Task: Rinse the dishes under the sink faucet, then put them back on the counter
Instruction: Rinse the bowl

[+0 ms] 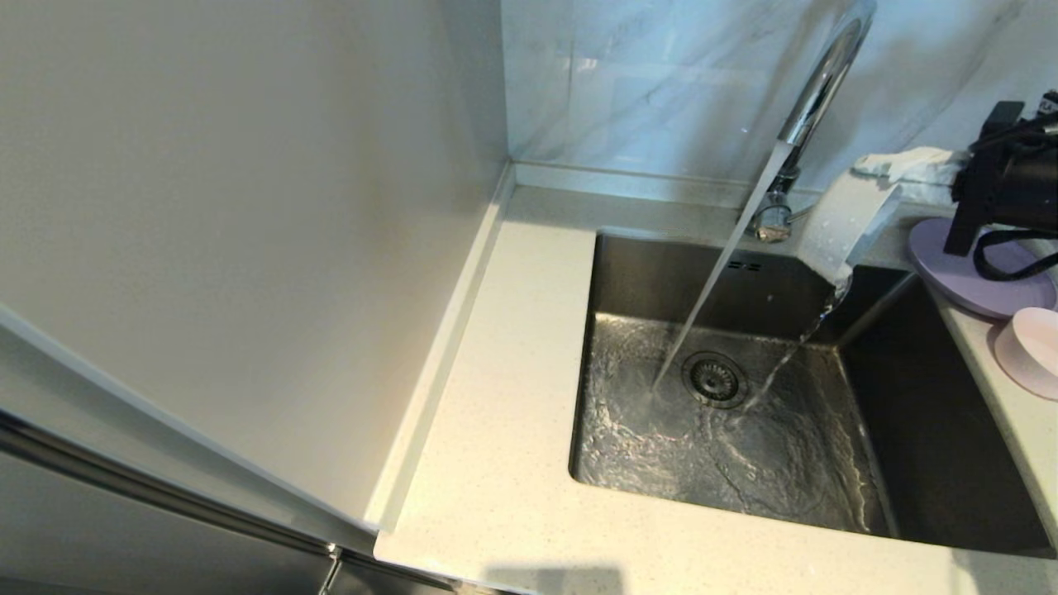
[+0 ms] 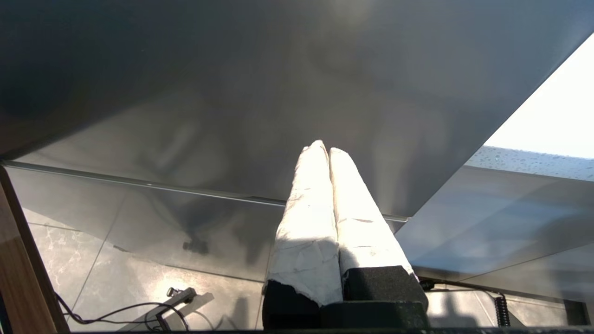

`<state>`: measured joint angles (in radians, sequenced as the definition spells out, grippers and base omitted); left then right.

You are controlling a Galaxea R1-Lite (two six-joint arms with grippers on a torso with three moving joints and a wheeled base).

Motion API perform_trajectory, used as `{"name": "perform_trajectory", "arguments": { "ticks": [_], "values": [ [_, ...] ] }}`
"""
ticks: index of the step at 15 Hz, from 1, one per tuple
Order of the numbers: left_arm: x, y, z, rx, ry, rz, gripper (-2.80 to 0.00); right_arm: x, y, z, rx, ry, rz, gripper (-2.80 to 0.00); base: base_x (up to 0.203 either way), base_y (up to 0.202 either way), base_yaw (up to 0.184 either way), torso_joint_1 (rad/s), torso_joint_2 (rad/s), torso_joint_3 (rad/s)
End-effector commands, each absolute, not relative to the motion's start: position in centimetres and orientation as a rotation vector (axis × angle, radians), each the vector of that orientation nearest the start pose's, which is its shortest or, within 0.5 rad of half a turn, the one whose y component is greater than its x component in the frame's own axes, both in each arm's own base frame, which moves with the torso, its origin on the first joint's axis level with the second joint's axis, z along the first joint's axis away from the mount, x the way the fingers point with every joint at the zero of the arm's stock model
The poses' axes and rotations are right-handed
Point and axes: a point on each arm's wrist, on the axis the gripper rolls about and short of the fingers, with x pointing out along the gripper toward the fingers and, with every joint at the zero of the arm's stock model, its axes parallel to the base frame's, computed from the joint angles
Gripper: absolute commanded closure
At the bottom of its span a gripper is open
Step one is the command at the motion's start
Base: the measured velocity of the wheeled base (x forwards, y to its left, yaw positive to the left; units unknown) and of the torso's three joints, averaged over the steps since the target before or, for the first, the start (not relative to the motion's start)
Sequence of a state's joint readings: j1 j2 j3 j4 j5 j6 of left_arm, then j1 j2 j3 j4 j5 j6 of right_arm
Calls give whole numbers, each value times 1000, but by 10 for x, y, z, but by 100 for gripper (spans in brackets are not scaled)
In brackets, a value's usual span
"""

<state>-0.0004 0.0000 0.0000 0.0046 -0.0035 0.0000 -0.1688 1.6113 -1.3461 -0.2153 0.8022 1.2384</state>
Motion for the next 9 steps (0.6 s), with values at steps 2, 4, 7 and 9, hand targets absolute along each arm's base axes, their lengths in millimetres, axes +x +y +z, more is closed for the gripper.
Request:
{"name": "perform_trajectory", "arguments": {
  "ticks": [2,4,7,9],
  "values": [
    [-23,0,75,0,5,-3,0,317,-65,316,1429,352,575,0,0,0,0,0,0,0],
    [-23,0,75,0,5,-3,0,322,-79,315,1521,329,572,0,0,0,0,0,0,0],
    [-23,0,75,0,5,-3,0,326,-98,317,1688,285,616,0,0,0,0,0,0,0],
    [-23,0,75,0,5,-3,0,328,-104,315,1747,268,658,0,0,0,0,0,0,0]
  ]
}}
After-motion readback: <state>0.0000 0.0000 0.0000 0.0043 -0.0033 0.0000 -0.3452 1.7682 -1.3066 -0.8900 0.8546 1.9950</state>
